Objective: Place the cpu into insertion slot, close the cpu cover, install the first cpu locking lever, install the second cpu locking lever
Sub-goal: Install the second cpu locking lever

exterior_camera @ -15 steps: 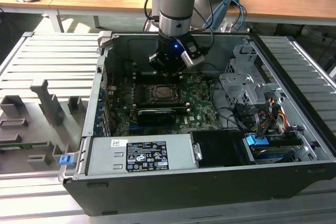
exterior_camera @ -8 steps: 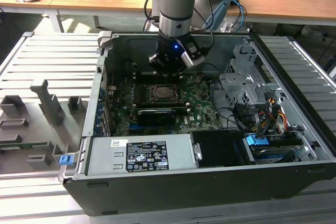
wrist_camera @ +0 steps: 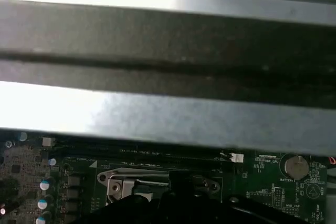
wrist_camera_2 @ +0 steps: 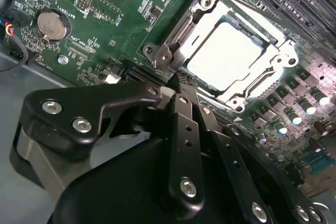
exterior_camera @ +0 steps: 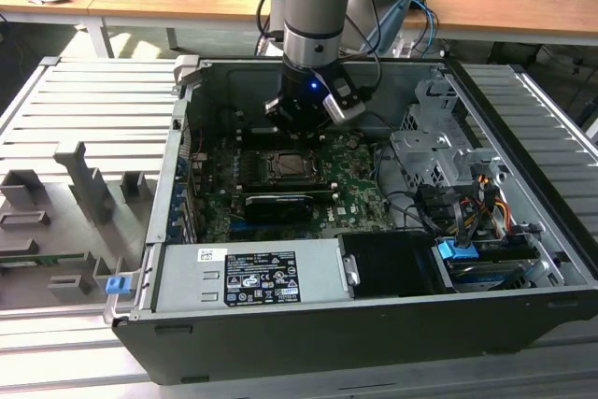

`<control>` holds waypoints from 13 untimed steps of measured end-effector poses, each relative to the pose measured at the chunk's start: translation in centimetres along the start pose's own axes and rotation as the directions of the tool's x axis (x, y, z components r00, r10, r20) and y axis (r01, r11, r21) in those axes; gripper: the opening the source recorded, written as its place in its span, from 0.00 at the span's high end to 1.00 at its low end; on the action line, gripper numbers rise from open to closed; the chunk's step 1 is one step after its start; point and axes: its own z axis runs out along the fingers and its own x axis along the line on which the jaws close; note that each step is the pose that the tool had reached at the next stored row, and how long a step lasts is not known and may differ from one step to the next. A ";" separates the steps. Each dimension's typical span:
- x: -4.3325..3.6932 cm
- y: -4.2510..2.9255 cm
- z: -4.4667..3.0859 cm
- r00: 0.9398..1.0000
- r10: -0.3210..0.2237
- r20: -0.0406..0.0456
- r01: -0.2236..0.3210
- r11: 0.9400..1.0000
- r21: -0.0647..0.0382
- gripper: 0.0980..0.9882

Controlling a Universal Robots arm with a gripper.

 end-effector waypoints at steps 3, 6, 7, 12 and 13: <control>0.02 -0.22 -0.02 1.000 0.000 0.000 0.000 1.000 0.000 0.99; 0.03 -0.33 -0.02 1.000 0.000 0.000 0.000 1.000 0.000 0.99; 0.03 -0.33 -0.04 1.000 0.000 0.000 0.000 1.000 0.000 0.99; 0.02 -0.27 -1.01 1.000 0.000 0.000 0.000 1.000 0.000 0.99; 0.02 -0.25 -1.27 1.000 0.000 0.000 0.000 1.000 0.000 0.99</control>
